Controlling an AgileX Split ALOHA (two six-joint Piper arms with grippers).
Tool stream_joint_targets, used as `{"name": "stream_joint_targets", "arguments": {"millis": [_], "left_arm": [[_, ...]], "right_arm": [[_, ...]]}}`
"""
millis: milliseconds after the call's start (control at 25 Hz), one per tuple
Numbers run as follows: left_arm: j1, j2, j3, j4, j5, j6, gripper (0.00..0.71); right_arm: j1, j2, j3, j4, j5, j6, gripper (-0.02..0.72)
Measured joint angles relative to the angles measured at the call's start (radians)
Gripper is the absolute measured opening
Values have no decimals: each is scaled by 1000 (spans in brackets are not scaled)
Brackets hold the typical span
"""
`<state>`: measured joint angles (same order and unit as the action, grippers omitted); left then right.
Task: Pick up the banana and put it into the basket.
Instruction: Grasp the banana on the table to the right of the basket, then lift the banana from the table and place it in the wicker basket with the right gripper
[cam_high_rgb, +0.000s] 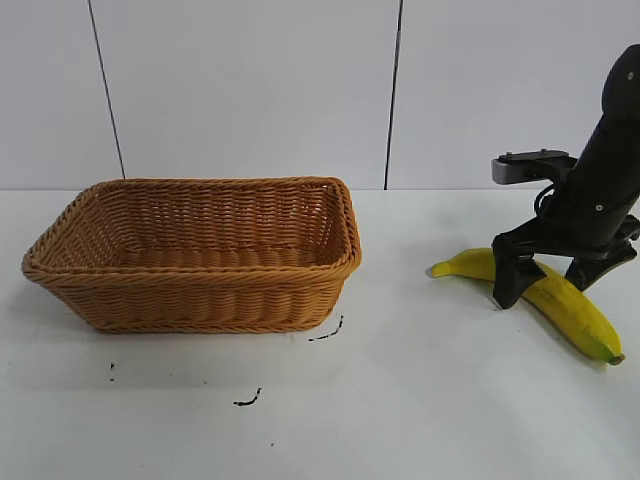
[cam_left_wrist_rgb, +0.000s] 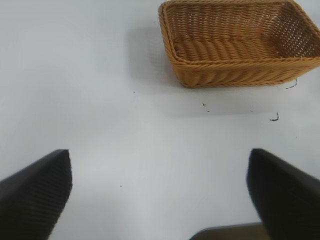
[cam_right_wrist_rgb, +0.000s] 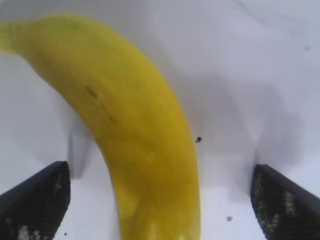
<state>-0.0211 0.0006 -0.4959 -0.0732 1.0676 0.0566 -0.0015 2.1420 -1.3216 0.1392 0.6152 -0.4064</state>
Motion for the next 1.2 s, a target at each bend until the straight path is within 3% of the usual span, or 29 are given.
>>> {"name": "stream_joint_targets", "arguments": {"millis": [360,640,760,1200], "left_arm": [[0,0,0,1,0,0,690],[0,0,0,1,0,0,690],[0,0,0,1,0,0,690],[0,0,0,1,0,0,690]], "right_arm": [[0,-148,-16,-31,103,35,300],[0,-222,-210,-39,399,82,300],[16,-223,-296,-41,485,90,300],[259,-132,-594,-68,522,96,300]]}}
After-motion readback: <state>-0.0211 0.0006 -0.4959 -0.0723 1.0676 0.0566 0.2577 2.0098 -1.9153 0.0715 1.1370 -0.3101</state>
